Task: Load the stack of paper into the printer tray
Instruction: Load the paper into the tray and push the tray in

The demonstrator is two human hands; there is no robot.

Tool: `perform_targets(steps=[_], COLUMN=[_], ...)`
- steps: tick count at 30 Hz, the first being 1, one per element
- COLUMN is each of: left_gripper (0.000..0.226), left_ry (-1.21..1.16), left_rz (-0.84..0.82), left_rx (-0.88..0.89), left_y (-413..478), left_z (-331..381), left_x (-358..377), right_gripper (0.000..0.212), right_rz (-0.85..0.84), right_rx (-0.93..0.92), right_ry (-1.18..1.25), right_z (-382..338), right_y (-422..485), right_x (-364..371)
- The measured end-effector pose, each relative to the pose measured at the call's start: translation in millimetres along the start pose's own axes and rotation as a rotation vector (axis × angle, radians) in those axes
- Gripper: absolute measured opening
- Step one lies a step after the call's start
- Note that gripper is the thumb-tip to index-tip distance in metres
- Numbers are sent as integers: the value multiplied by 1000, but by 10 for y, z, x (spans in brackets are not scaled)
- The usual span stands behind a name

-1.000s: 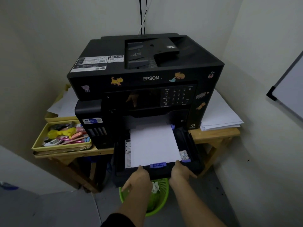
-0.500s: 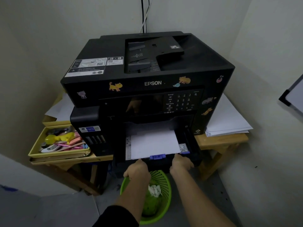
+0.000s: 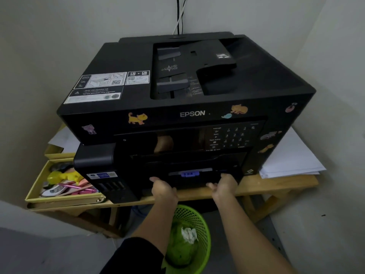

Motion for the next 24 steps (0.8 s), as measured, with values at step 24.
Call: perform_targets(steps=[24], left_gripper=[67], left_ry=[-423], left_rz=[-204], left_rx=[-49], left_y=[148], left_z=[42], left_x=[327], right_gripper=[80], right_rz=[-335], right_rx=[-35], right_ry=[262], right_z=[-152], right_y=[122], right_x=[275])
Point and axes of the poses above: each hand's wrist, its own y-axis towards the middle knuckle, its own x-axis out of the palm, z = x × y, the point moved 5 cm from there along y, towards the middle knuckle, and after that the axes turned 4 degrees about -y, right-handed, at the moved point
